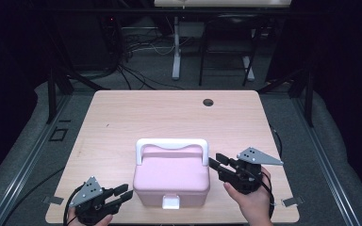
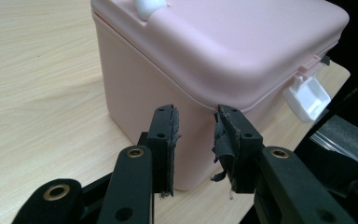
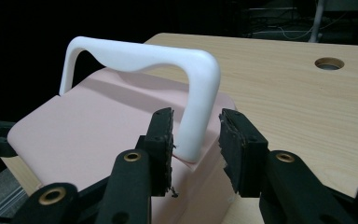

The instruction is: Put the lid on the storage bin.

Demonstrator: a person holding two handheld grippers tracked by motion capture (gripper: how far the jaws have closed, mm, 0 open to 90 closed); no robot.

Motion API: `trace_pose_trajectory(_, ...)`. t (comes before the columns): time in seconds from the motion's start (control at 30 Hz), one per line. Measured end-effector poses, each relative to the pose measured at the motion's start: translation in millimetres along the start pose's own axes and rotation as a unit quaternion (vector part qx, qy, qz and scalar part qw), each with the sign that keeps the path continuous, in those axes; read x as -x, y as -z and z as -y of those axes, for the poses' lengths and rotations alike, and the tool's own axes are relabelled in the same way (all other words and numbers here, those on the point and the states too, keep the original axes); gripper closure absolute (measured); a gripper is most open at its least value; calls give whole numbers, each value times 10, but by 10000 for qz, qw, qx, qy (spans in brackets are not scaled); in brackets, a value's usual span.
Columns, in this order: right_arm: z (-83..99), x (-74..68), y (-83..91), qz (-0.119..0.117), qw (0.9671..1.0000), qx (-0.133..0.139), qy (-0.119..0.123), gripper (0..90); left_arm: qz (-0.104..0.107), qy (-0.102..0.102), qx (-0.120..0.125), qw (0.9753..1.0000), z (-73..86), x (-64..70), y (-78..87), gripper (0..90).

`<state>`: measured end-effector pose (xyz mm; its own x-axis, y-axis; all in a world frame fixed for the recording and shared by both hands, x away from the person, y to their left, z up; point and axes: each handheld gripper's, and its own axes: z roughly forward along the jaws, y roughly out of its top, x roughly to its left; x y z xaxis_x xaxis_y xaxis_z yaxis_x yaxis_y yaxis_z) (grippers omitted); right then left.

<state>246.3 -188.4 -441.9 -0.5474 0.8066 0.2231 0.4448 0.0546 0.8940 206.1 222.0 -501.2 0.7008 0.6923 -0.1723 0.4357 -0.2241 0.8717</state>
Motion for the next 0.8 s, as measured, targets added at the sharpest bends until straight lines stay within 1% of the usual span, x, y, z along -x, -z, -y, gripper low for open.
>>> trace_pose_trajectory(0.1, 6, 12, 0, 38, 10000, -5, 5, 642, 11, 29, 49, 10000, -4, -12, -1, 671)
trace_pose_trajectory(0.17, 9, 15, 1, 51, 10000, -4, 2, 640, -40, -6, 45, 10000, -10, -25, 6, 668)
trace_pose_trajectory(0.43, 13, 14, -5, 85, 9999, 14, 54, 630, -82, 98, 165, 9998, -30, -94, 32, 643)
trace_pose_trajectory(0.53, 10, 18, 2, 104, 9999, 11, 49, 622, -133, 208, 208, 9995, -45, -123, 41, 621)
trace_pose_trajectory(0.57, 9, 20, 4, 107, 9999, 15, 61, 617, -171, 200, 235, 9994, -44, -141, 38, 616)
trace_pose_trajectory(0.63, 9, 26, 8, 126, 9999, 34, 89, 606, -240, 272, 248, 9990, -28, -172, 37, 597)
trace_pose_trajectory(0.73, 11, 46, 9, 165, 9998, 54, 88, 594, -341, 324, 247, 9986, -11, -224, 29, 580)
trace_pose_trajectory(0.8, 14, 65, 8, 209, 9997, 71, 93, 583, -370, 414, 260, 9981, -19, -261, 36, 570)
